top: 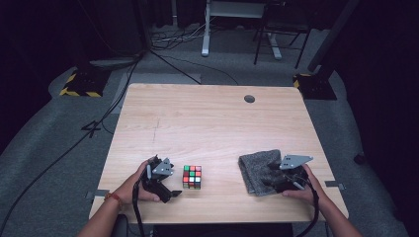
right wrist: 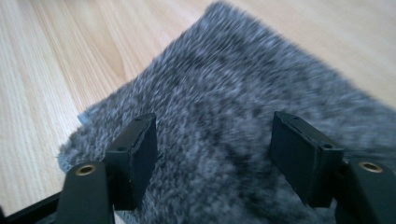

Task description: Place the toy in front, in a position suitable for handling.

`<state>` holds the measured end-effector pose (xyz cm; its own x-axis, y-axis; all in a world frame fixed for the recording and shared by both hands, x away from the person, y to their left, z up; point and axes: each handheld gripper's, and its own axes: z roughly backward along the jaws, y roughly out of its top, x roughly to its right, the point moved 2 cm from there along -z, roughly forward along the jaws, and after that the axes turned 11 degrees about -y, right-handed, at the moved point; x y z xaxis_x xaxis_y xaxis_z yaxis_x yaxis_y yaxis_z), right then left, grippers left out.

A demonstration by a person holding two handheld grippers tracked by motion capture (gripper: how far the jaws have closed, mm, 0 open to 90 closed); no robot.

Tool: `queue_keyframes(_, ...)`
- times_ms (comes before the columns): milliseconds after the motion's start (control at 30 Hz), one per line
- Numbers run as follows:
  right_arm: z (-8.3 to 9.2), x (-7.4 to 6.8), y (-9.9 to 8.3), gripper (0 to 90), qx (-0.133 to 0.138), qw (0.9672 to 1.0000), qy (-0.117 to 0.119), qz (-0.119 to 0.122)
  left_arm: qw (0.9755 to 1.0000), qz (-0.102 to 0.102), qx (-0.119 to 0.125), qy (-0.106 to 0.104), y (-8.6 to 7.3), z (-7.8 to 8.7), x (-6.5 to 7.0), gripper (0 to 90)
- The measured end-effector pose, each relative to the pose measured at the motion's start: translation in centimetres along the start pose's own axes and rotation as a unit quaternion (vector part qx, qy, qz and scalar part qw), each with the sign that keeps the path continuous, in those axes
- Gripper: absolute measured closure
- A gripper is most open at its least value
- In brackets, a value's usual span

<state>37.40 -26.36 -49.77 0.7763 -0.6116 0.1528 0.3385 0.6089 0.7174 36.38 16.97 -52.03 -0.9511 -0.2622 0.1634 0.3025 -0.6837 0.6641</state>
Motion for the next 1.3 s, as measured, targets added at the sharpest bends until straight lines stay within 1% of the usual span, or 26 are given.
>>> queue_keyframes(33, -0.3, -0.1, -0.1, 32.3, -0.005, 1.0, 0.001, 0.002, 1.0, -0.003, -0.001, -0.001, 0.1, 0.0, -0.1, 0.1)
queue_keyframes(67, -0.5, -0.2, -0.1, 32.4, -0.01, 0.9999, -0.001, 0.005, 1.0, -0.001, 0.0, 0.0, 0.2, -0.1, -0.1, 0.1)
queue_keyframes(100, -0.5, -0.2, -0.1, 32.4, -0.01, 0.9999, -0.001, 0.005, 1.0, -0.001, 0.0, 0.0, 0.2, -0.1, -0.1, 0.1)
queue_keyframes(133, -0.8, -0.2, -0.2, 32.3, -0.013, 0.9999, -0.001, 0.0, 1.0, -0.002, -0.003, 0.0, 0.4, -0.3, -0.3, 0.2)
queue_keyframes(167, -0.8, -0.2, -0.2, 32.3, -0.013, 0.9999, -0.001, 0.0, 1.0, -0.002, -0.003, 0.0, 0.4, -0.3, -0.3, 0.1)
queue_keyframes(200, -0.9, -0.1, -0.3, 32.5, -0.016, 0.9999, 0.001, -0.004, 1.0, 0.0, 0.0, 0.0, 0.8, -0.6, -0.3, 0.1)
queue_keyframes(267, -1.0, 0.0, -0.5, 32.6, -0.016, 0.9998, 0.002, -0.008, 1.0, -0.001, -0.001, -0.001, 1.0, -0.8, -0.3, 0.1)
queue_keyframes(333, -1.0, 0.1, -0.5, 32.7, -0.016, 0.9998, 0.004, -0.009, 1.0, -0.007, -0.004, -0.004, 1.6, -1.3, -0.3, 0.1)
queue_keyframes(433, -1.0, 0.1, -0.6, 32.8, -0.016, 0.9998, 0.005, -0.01, 1.0, -0.004, -0.004, -0.003, 2.0, -1.7, -0.3, 0.1)
queue_keyframes(467, -1.0, 0.2, -0.6, 32.8, -0.015, 0.9998, 0.005, -0.01, 0.9999, -0.01, -0.005, -0.006, 2.5, -2.1, -0.3, 0.1)
queue_keyframes(533, -1.0, 0.2, -0.7, 33.1, -0.013, 0.9998, 0.007, -0.01, 0.9999, -0.01, -0.005, -0.006, 2.7, -2.3, -0.2, 0.1)
queue_keyframes(600, -0.9, 0.3, -0.7, 33.2, -0.012, 0.9999, 0.007, -0.009, 0.9998, -0.017, -0.007, -0.013, 3.3, -3.0, 0.2, 0.2)
queue_keyframes(800, -0.8, 0.8, -1.0, 33.4, -0.01, 0.9998, 0.007, -0.015, 0.9995, -0.026, -0.005, -0.02, 4.3, -3.9, 0.6, 1.2)
queue_keyframes(867, -0.7, 1.1, -1.2, 33.4, -0.01, 0.9998, 0.001, -0.018, 0.9995, -0.025, -0.003, -0.021, 4.7, -4.3, 0.9, 3.5)
queue_keyframes(1033, -0.5, 1.7, -1.5, 33.4, -0.011, 0.9995, -0.007, -0.028, 0.9996, -0.021, 0.006, -0.019, 4.8, -4.3, 0.8, 8.9)
queue_keyframes(1100, -0.4, 2.3, -1.8, 33.4, -0.011, 0.999, -0.019, -0.039, 0.9996, -0.021, 0.012, -0.017, 4.8, -4.2, 0.8, 12.2)
queue_keyframes(1133, -0.4, 2.3, -1.8, 33.4, -0.011, 0.999, -0.019, -0.039, 0.9996, -0.021, 0.012, -0.017, 4.8, -4.2, 0.8, 15.0)
queue_keyframes(1167, -0.3, 2.7, -2.0, 33.4, -0.012, 0.9986, -0.027, -0.043, 0.9995, -0.022, 0.014, -0.017, 4.9, -4.2, 0.7, 15.9)
queue_keyframes(1233, -0.3, 3.0, -2.1, 33.4, -0.012, 0.9983, -0.031, -0.049, 0.9994, -0.024, 0.017, -0.017, 5.1, -4.4, 0.7, 18.3)
queue_keyframes(1300, -0.2, 3.1, -2.1, 33.4, -0.014, 0.9981, -0.034, -0.049, 0.9994, -0.024, 0.017, -0.018, 5.3, -4.6, 0.7, 19.4)
